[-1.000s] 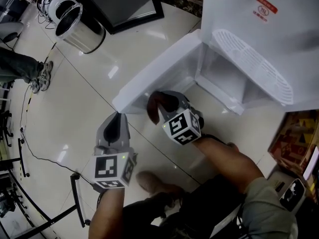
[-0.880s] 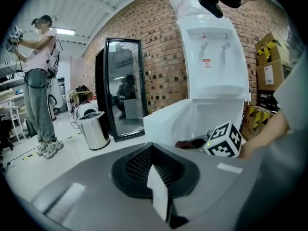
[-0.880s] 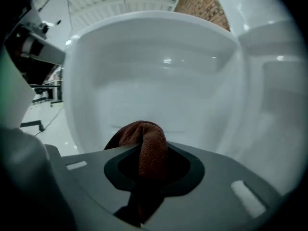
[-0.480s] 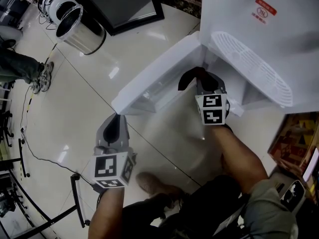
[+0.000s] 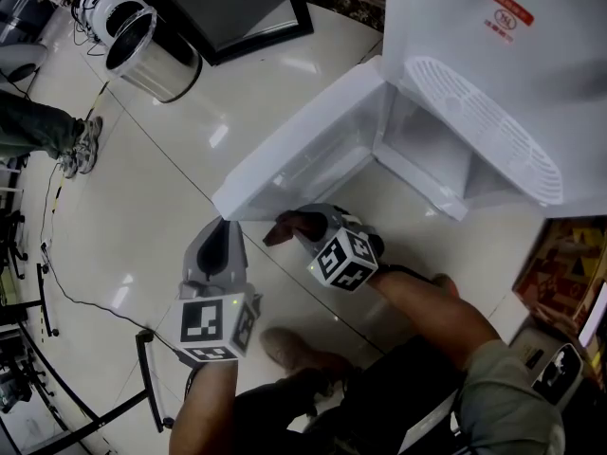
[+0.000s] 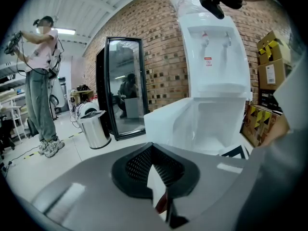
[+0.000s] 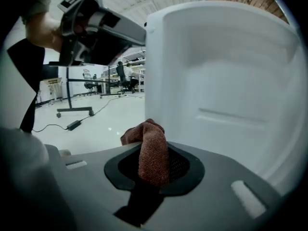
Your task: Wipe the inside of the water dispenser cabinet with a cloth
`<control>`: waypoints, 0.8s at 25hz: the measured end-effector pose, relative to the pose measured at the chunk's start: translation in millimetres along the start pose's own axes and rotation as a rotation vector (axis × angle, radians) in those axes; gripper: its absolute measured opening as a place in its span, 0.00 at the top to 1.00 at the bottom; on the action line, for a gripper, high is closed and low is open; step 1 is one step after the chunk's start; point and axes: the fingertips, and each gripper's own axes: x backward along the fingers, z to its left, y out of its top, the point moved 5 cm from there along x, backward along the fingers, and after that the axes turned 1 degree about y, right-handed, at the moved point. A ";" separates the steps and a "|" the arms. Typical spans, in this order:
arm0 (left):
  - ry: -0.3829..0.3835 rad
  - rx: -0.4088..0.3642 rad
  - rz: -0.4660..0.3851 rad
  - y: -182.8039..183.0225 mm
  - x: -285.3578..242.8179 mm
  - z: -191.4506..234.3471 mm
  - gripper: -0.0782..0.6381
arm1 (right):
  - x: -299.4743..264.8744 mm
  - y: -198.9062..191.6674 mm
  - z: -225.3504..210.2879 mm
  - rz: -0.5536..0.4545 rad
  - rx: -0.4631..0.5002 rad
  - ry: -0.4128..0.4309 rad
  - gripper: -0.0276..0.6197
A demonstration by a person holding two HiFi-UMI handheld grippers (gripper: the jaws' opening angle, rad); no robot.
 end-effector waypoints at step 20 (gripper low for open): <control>0.003 -0.011 -0.018 -1.0 -3.8 2.5 0.94 | 51.0 -28.0 -96.2 -0.017 -0.164 -0.325 0.81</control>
